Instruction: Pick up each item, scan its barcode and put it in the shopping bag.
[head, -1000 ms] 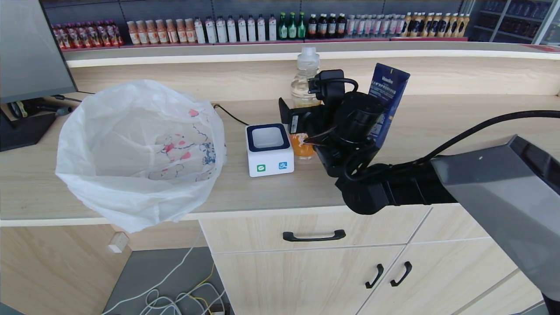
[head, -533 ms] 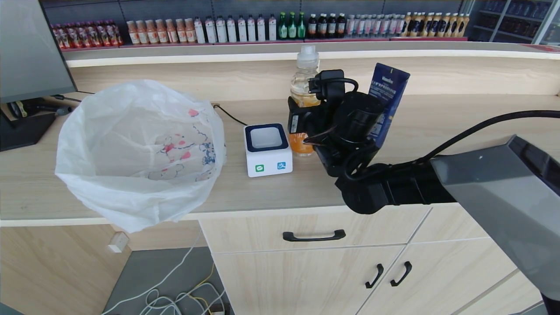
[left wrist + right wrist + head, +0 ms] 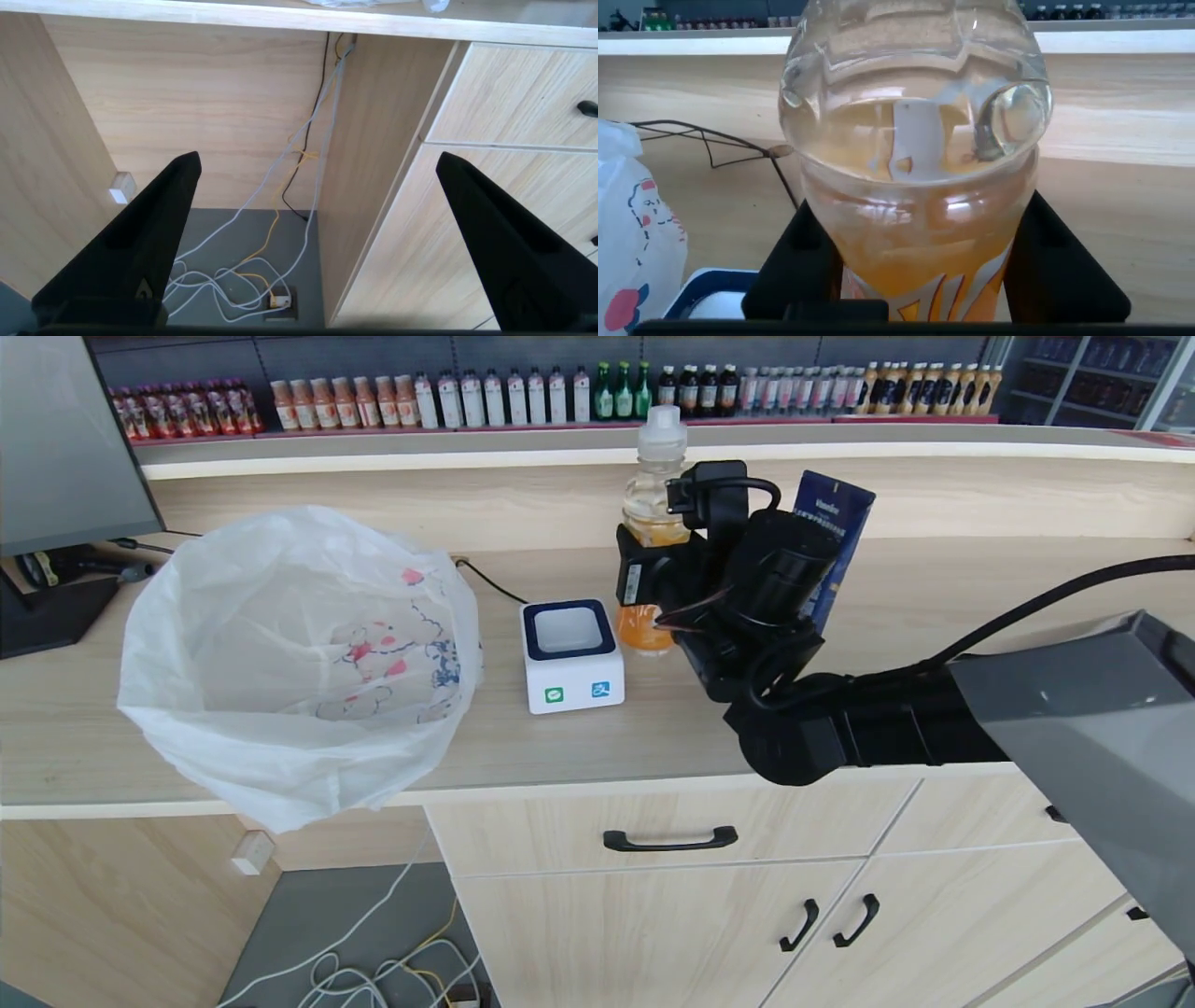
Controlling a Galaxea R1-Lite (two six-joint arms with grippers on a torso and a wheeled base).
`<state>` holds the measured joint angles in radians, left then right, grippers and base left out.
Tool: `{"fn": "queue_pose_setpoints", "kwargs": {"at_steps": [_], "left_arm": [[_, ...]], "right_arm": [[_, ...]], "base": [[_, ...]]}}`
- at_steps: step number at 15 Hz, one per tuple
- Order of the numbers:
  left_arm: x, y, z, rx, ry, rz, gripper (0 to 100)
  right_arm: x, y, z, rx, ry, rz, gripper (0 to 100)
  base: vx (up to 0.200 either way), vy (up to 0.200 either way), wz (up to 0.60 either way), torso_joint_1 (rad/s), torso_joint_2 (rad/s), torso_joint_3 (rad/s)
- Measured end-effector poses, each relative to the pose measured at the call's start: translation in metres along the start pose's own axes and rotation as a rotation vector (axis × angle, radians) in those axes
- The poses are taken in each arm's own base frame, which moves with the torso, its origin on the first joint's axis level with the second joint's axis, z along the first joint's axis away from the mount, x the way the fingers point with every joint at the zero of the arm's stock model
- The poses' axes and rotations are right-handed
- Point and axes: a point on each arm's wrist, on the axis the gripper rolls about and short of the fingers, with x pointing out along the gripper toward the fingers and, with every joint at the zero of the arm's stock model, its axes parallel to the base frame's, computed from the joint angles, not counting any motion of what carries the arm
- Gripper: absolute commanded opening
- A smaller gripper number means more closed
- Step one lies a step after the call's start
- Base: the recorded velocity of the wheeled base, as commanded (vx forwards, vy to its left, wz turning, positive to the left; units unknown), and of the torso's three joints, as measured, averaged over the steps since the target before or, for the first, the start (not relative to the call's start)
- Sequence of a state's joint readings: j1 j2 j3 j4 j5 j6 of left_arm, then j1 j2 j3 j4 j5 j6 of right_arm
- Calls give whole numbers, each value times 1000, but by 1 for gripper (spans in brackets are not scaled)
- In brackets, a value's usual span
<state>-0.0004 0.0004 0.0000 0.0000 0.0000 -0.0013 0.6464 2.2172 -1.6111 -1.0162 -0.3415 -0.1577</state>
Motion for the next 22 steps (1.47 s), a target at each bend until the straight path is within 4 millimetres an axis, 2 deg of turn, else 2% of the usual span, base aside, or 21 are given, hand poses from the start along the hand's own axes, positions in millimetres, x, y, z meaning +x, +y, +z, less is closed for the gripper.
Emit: {"fn": "queue_pose_setpoints", "kwargs": {"at_steps": [6, 10, 16, 22], "left_arm": [[0, 0, 0, 0, 0, 0, 100], [0, 0, 0, 0, 0, 0, 100], [0, 0, 0, 0, 0, 0, 100], [0, 0, 0, 0, 0, 0, 100]], "right_arm": [[-11, -4, 43, 23, -67, 19, 0], [-38, -5, 62, 15, -48, 45, 0], [-101, -14, 69, 2, -36, 89, 0], [-181, -31, 88, 7, 2, 170, 0]], "base": [[0, 0, 0, 0, 0, 0], [0, 0, 0, 0, 0, 0], [0, 0, 0, 0, 0, 0], [0, 0, 0, 0, 0, 0]]}}
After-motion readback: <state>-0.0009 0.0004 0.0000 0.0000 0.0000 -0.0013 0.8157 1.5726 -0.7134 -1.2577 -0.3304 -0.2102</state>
